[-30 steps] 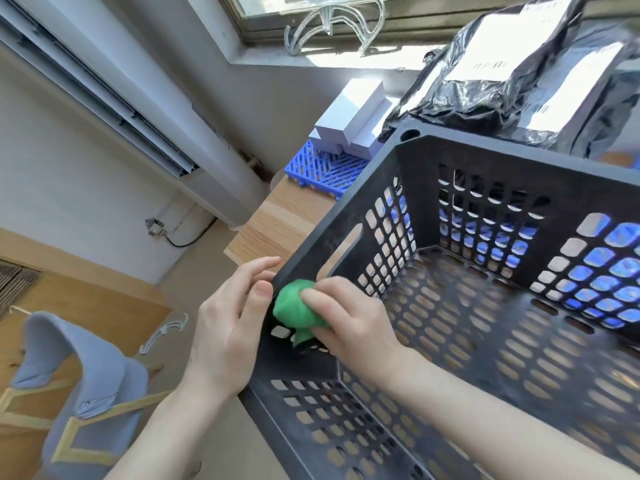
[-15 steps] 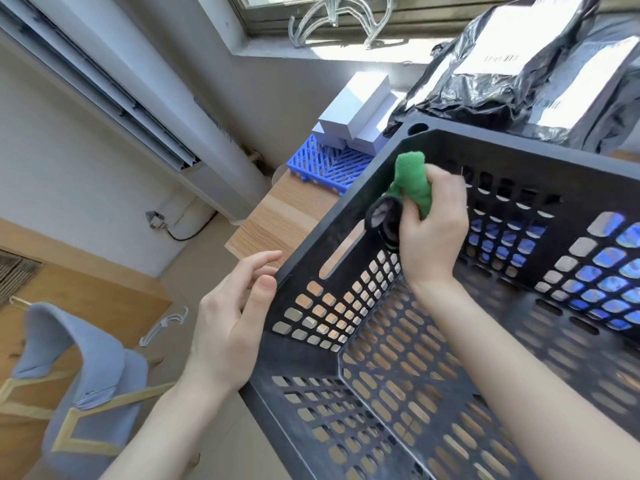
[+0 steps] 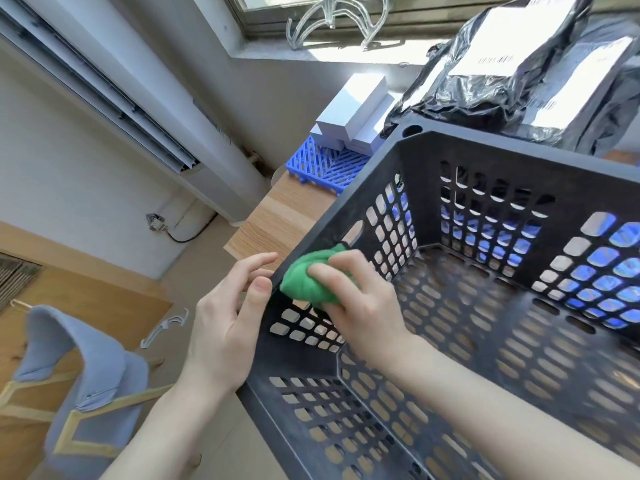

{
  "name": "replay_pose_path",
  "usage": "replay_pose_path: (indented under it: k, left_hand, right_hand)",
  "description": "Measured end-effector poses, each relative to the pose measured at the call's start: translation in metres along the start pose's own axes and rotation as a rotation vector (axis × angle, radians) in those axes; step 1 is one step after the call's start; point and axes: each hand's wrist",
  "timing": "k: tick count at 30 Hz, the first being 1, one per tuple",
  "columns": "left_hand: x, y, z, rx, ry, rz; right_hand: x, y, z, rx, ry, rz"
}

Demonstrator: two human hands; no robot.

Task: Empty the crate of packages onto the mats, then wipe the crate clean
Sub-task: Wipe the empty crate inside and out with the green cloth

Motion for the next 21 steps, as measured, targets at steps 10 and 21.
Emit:
replay_pose_path:
  k: [10, 21]
  left_hand:
    - [-0.001, 0.000, -0.001, 0.017, -0.017, 0.015]
    - [-0.001, -0.003, 0.000, 0.023, -0.003, 0.015]
  right_hand:
    - [0.039, -0.060, 0.033, -0.134, -0.240, -0.401]
    - [-0.055, -0.005, -0.004, 0.152, 0.134, -0.358]
Point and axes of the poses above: each hand's wrist, its own x-axis towards the middle knuckle, its own z-axis out of the back of the hand, y = z × x, and after that the axes turned 15 degrees about z, right-handed
